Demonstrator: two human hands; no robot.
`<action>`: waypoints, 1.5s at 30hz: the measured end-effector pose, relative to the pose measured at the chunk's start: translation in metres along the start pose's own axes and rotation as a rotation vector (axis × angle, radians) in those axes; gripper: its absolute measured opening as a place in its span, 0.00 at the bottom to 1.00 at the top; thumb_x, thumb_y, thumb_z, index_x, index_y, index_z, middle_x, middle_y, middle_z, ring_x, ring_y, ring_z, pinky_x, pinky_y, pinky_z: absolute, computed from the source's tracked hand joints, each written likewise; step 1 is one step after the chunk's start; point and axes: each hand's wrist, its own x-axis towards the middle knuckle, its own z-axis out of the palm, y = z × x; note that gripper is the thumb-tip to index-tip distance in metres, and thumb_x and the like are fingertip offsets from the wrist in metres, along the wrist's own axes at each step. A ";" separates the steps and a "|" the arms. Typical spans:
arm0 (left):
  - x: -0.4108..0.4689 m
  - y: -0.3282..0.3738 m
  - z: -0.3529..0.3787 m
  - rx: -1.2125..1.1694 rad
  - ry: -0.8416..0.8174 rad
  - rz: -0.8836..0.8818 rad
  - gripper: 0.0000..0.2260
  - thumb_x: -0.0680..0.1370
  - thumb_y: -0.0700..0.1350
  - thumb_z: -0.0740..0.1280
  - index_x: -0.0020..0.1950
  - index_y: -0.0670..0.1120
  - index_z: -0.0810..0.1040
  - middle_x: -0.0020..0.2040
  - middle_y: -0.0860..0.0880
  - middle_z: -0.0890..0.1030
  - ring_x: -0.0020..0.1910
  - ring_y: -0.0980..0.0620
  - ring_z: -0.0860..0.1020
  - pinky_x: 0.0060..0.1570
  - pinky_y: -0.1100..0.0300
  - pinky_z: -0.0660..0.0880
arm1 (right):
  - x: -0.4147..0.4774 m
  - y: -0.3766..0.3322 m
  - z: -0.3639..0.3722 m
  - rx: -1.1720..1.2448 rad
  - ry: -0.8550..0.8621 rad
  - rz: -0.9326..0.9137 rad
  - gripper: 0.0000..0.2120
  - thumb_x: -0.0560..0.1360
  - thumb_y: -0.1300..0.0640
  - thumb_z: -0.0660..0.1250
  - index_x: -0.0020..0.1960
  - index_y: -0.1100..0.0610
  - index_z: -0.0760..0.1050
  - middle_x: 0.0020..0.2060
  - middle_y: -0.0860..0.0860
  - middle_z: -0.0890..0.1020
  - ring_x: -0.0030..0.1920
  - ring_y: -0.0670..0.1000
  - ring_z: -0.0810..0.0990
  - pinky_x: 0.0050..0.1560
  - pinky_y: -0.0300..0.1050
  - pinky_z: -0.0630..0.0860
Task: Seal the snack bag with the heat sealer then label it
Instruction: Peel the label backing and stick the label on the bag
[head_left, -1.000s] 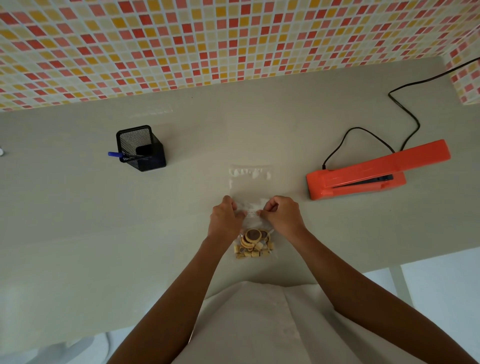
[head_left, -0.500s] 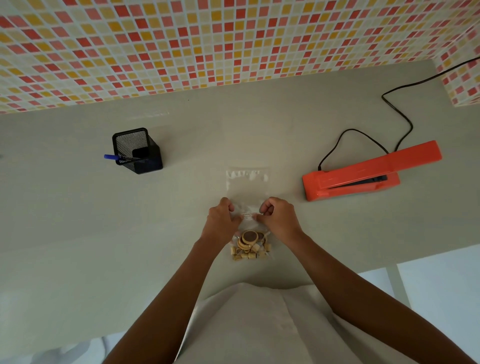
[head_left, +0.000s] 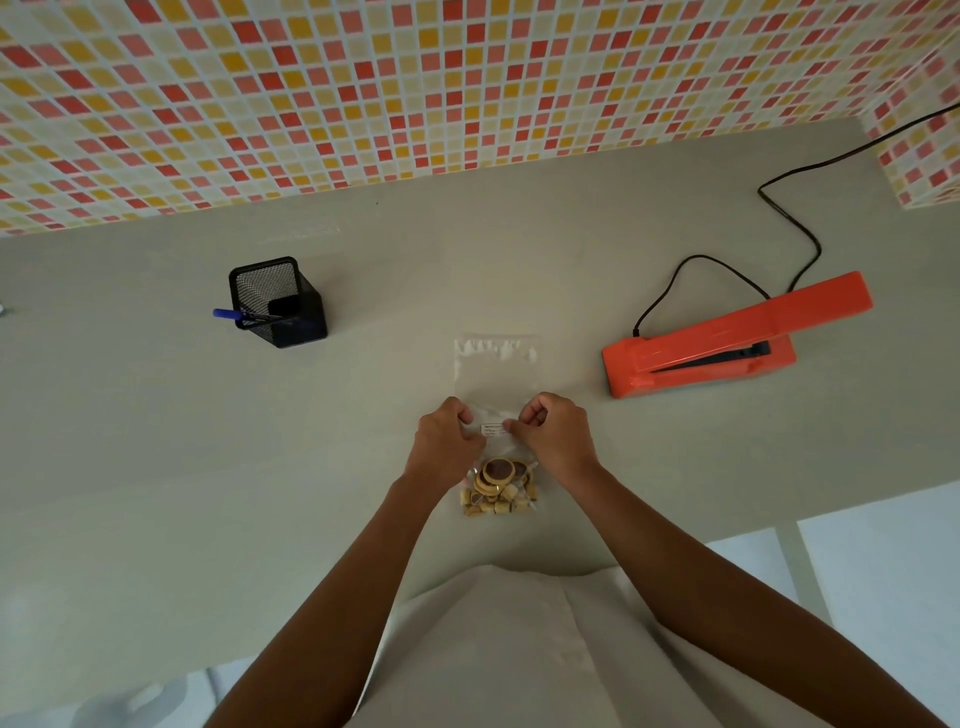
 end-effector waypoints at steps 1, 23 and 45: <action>0.000 0.000 0.000 -0.018 -0.004 -0.006 0.10 0.72 0.36 0.69 0.50 0.45 0.75 0.39 0.48 0.77 0.39 0.44 0.82 0.38 0.44 0.82 | 0.000 0.001 -0.001 0.014 -0.003 -0.003 0.11 0.68 0.55 0.80 0.39 0.58 0.79 0.32 0.49 0.80 0.30 0.44 0.75 0.33 0.33 0.72; -0.010 0.006 0.010 0.076 0.117 -0.010 0.03 0.76 0.41 0.65 0.48 0.45 0.75 0.45 0.45 0.81 0.44 0.44 0.81 0.46 0.48 0.81 | -0.017 0.009 -0.003 0.078 0.047 0.009 0.03 0.70 0.65 0.72 0.42 0.59 0.79 0.33 0.49 0.78 0.32 0.43 0.74 0.39 0.38 0.71; -0.012 0.003 0.004 -0.011 0.085 0.012 0.02 0.77 0.38 0.64 0.47 0.44 0.75 0.44 0.45 0.81 0.43 0.45 0.81 0.43 0.51 0.80 | -0.035 -0.007 0.007 0.059 0.128 0.143 0.05 0.72 0.58 0.73 0.45 0.57 0.78 0.38 0.48 0.81 0.40 0.49 0.79 0.42 0.40 0.72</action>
